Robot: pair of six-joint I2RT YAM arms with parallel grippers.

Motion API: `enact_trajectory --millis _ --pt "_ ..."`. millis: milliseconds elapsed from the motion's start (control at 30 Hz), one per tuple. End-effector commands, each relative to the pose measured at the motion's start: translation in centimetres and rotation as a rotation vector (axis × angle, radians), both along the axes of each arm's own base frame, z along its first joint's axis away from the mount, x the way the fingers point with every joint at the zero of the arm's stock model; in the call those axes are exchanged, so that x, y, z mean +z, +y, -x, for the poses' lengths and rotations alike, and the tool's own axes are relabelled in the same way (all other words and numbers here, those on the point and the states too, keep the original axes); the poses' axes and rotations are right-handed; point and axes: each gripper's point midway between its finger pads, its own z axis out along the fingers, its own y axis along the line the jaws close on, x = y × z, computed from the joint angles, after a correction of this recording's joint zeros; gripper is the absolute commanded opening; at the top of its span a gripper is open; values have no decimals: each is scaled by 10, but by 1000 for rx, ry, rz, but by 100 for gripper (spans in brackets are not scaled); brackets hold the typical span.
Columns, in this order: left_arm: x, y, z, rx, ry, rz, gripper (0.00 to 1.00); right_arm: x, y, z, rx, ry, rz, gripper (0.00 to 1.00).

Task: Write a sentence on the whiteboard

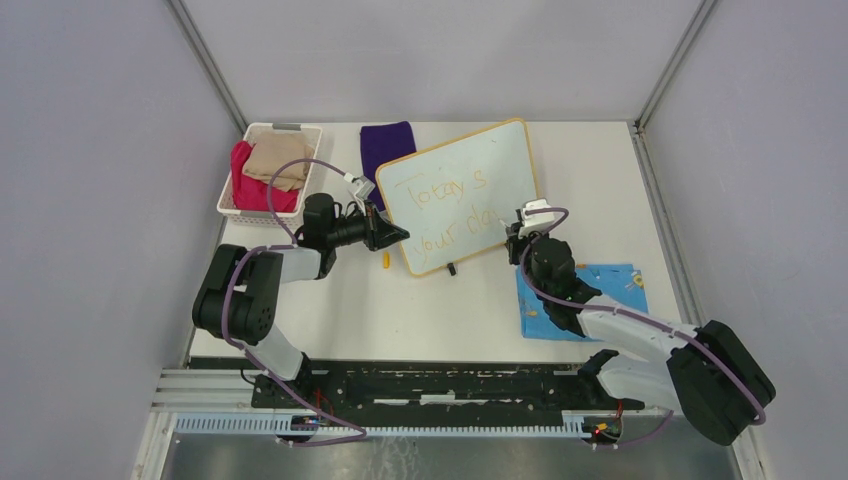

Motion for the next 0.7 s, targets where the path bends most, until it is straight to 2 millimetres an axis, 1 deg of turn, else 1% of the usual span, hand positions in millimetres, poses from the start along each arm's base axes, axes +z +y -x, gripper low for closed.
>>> enact_trajectory --millis 0,133,267,533,667 --pt "-41 8 0 52 38 -129 2 35 -2 -6 -29 -79 -57 0" --pt "-41 8 -1 52 38 -128 2 53 -4 -11 -42 -114 -70 0" --pt "-42 8 0 53 42 -130 2 63 -6 -16 -58 -131 -76 0" --pt "-42 8 0 53 43 -131 2 70 -6 -26 -60 -138 -94 0" --pt "-43 9 -1 54 48 -134 2 66 -4 -30 -52 -125 -97 0"
